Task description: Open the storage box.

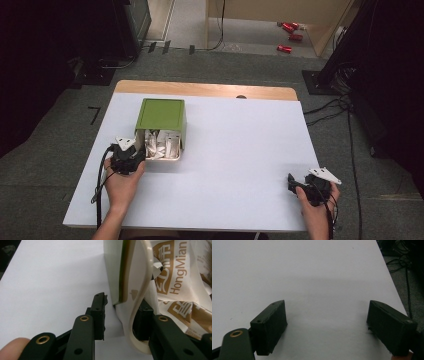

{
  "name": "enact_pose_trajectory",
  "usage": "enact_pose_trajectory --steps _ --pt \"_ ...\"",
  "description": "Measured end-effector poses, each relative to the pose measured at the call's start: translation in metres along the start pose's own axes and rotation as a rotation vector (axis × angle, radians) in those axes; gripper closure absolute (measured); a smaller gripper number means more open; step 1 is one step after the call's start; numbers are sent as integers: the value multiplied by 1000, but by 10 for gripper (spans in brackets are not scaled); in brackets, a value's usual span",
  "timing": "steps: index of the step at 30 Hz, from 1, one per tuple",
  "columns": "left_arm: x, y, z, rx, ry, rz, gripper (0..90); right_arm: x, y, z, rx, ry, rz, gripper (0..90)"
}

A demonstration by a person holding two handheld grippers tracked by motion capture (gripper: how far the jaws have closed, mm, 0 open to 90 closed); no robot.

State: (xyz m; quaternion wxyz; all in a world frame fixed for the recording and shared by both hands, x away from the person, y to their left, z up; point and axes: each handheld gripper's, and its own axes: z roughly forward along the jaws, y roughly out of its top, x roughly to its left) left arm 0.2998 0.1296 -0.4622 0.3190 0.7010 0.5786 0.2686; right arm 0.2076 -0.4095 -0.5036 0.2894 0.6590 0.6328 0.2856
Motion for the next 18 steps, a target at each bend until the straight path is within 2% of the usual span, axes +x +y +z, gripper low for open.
enact_pose_trajectory --steps 11,18 --pt "1 -8 -12 -4 -15 -10 699 0 0 0 0 0 0 159" --pt "-1 -8 -21 -10 -35 21 789 0 0 0 -1 -1 -1 159"
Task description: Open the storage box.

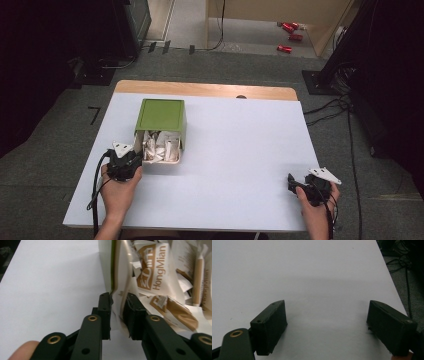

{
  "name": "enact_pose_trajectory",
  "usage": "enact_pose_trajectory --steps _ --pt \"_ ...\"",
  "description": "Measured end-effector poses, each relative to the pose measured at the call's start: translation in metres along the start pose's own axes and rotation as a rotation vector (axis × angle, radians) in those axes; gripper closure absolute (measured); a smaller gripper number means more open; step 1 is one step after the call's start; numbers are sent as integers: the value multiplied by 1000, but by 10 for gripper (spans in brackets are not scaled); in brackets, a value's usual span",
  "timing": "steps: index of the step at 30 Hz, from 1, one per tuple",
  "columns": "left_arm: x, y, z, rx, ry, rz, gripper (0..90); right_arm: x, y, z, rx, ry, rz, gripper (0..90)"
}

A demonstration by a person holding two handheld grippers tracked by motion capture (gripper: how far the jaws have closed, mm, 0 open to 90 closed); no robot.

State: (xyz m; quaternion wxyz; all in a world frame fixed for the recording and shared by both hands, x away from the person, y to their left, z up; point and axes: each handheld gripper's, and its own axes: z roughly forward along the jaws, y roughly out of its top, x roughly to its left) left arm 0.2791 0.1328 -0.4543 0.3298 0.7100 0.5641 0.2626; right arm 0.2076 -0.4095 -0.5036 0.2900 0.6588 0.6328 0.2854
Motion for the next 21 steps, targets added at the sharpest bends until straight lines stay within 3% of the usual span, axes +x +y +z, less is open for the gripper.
enact_pose_trajectory --steps 3,12,16,21 --pt "-1 -1 -1 -2 -5 16 817 0 0 0 1 -1 1 159" --pt "-1 0 -5 -6 0 8 865 0 0 0 0 0 0 159" --pt "3 0 -6 -2 -22 -20 880 0 0 0 1 -1 1 159" --pt "4 1 -10 0 -19 -32 891 0 0 0 0 -1 1 159"
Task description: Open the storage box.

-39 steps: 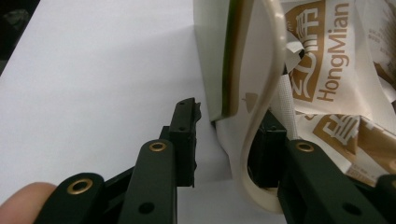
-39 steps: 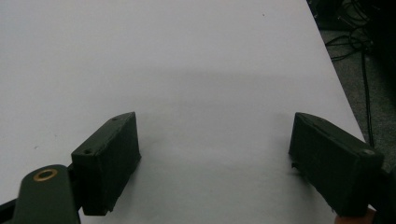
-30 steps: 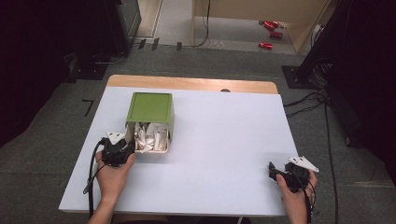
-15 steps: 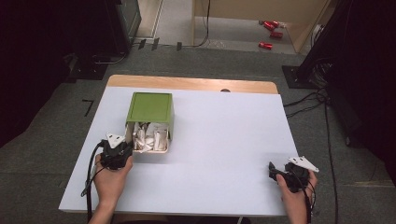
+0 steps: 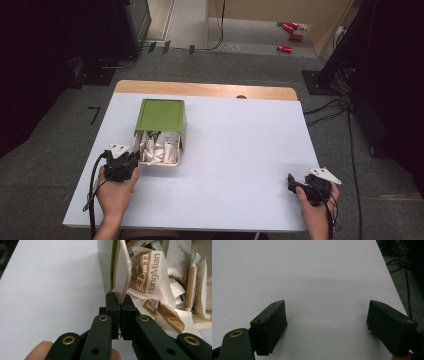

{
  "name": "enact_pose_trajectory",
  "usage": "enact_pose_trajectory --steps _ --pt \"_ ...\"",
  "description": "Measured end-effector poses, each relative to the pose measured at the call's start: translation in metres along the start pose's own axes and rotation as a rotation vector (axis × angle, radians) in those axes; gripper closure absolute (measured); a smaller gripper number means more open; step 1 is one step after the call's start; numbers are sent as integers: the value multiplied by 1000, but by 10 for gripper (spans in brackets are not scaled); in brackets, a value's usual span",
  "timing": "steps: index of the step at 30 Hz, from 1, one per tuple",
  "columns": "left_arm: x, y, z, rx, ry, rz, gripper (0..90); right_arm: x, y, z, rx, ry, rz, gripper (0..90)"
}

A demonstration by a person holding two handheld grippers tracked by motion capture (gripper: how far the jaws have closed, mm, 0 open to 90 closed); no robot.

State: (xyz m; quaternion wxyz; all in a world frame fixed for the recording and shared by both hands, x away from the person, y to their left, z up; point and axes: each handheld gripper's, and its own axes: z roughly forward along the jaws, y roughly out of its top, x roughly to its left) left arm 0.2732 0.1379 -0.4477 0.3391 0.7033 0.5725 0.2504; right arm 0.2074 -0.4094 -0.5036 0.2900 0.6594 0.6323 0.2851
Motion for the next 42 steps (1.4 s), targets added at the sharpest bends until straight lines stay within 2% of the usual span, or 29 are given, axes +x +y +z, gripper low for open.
enact_pose_trajectory --steps 17,42 --pt "0 -7 -13 7 -1 -6 900 0 0 0 -1 1 -1 159" --pt "-10 -35 -41 4 13 -38 900 0 0 0 1 2 -1 159"
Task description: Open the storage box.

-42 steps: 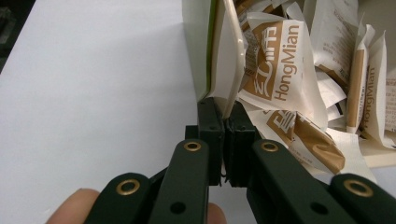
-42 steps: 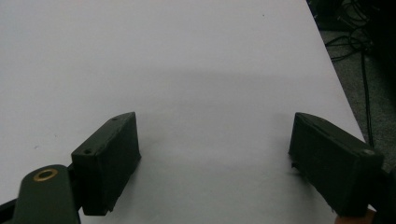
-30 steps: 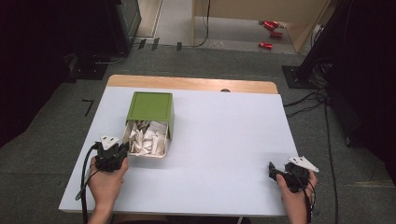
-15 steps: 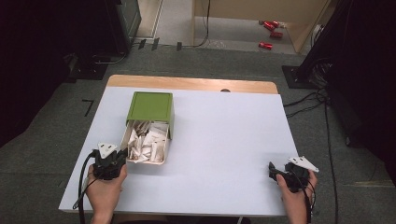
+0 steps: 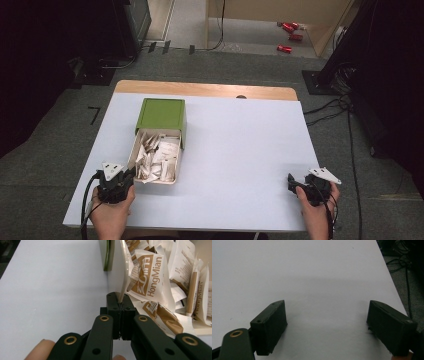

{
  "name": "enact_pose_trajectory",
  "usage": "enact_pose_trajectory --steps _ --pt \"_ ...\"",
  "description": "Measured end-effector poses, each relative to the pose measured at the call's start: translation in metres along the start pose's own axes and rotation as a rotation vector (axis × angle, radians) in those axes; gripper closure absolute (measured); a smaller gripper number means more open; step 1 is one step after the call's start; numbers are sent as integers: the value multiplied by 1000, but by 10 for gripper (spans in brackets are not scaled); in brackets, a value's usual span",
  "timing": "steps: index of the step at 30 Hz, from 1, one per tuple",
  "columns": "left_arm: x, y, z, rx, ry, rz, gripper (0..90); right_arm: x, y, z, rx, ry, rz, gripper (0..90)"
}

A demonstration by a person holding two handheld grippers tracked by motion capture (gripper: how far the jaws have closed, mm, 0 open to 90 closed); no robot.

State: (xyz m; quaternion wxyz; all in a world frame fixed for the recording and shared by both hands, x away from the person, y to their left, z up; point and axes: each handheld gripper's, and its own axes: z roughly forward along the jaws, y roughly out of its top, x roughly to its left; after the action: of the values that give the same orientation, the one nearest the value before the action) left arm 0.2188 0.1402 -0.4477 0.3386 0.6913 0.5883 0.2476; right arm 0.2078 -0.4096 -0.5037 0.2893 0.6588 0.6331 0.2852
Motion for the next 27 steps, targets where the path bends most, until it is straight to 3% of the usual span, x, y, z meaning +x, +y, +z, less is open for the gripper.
enact_pose_trajectory --steps 9,14,15,21,27 --pt "1 -4 -2 -17 -9 0 891 0 0 0 0 0 0 159" --pt "4 -4 -3 -43 -55 -1 760 0 0 0 0 0 0 159" --pt "5 -4 -4 -54 -53 -6 699 0 0 0 0 -1 0 159" --pt "12 0 -8 -85 -65 -30 548 0 0 0 -1 -2 1 159" --pt "14 6 -18 -111 -72 -35 489 0 0 0 -2 0 0 159"
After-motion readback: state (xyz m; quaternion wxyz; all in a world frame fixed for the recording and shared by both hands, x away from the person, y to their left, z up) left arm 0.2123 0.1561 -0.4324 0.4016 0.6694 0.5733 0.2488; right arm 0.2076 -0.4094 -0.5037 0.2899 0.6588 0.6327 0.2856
